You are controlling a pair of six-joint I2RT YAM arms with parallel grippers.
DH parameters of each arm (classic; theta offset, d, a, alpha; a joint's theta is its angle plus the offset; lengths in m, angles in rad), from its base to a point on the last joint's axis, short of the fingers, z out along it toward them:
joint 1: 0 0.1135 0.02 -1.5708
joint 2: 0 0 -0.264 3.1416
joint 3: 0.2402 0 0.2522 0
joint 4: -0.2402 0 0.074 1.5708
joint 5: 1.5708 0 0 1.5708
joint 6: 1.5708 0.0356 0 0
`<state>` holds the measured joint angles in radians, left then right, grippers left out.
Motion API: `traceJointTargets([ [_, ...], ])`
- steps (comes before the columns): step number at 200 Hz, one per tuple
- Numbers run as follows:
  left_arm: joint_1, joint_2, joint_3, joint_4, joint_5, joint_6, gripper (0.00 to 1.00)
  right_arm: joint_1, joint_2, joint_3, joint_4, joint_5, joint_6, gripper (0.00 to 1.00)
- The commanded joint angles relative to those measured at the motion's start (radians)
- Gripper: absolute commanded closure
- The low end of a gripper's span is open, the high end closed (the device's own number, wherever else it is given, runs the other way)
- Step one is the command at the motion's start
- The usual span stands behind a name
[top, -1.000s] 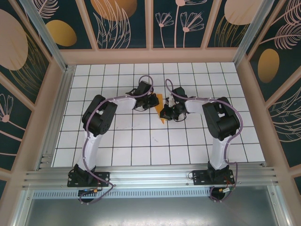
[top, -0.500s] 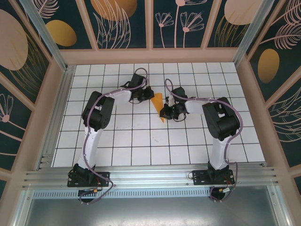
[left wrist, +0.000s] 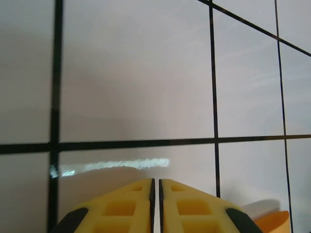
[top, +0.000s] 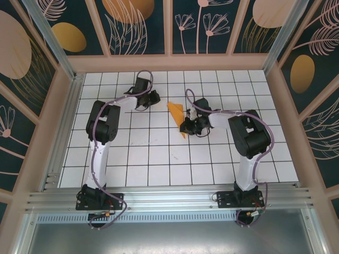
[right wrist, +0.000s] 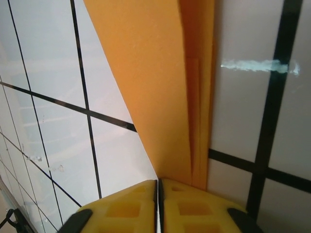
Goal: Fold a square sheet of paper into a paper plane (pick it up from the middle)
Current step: Fold the wing for the fifth time at the center of the table, then turn over a paper plane at the center of the table.
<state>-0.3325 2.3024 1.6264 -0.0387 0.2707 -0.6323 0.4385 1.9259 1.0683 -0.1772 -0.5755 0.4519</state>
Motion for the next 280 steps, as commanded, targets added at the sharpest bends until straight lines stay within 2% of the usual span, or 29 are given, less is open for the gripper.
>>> traceJointTargets([
  [1,0.006,-0.175,-0.114,0.032,-0.045,-0.013,0.84,0.002,-0.077,0.02,-0.055,-0.007,0.001,0.78],
  [25,0.002,-0.327,-0.298,0.121,-0.035,-0.06,0.79,-0.011,-0.185,0.059,0.006,0.004,0.031,0.58],
  [42,-0.015,-0.401,-0.382,0.134,-0.051,-0.067,0.76,-0.037,-0.241,0.059,0.019,0.096,0.048,0.51],
  [58,-0.044,-0.444,-0.414,0.087,-0.099,-0.06,0.67,-0.065,-0.276,0.034,0.035,0.197,0.045,0.43],
  [89,-0.152,-0.459,-0.393,-0.046,-0.265,-0.06,0.46,-0.121,-0.279,-0.009,0.054,0.286,0.054,0.34],
  [136,-0.364,-0.338,-0.193,-0.268,-0.524,-0.12,0.28,-0.18,-0.308,-0.118,0.083,0.414,0.142,0.15],
  [160,-0.43,-0.226,-0.024,-0.378,-0.585,-0.121,0.3,-0.218,-0.338,-0.18,0.107,0.437,0.179,0.1],
  [208,-0.48,-0.006,0.303,-0.621,-0.652,-0.142,0.47,-0.26,-0.381,-0.238,0.11,0.426,0.182,0.1],
  [280,-0.482,0.1,0.439,-0.701,-0.672,-0.142,0.65,-0.272,-0.4,-0.255,0.111,0.41,0.169,0.1],
])
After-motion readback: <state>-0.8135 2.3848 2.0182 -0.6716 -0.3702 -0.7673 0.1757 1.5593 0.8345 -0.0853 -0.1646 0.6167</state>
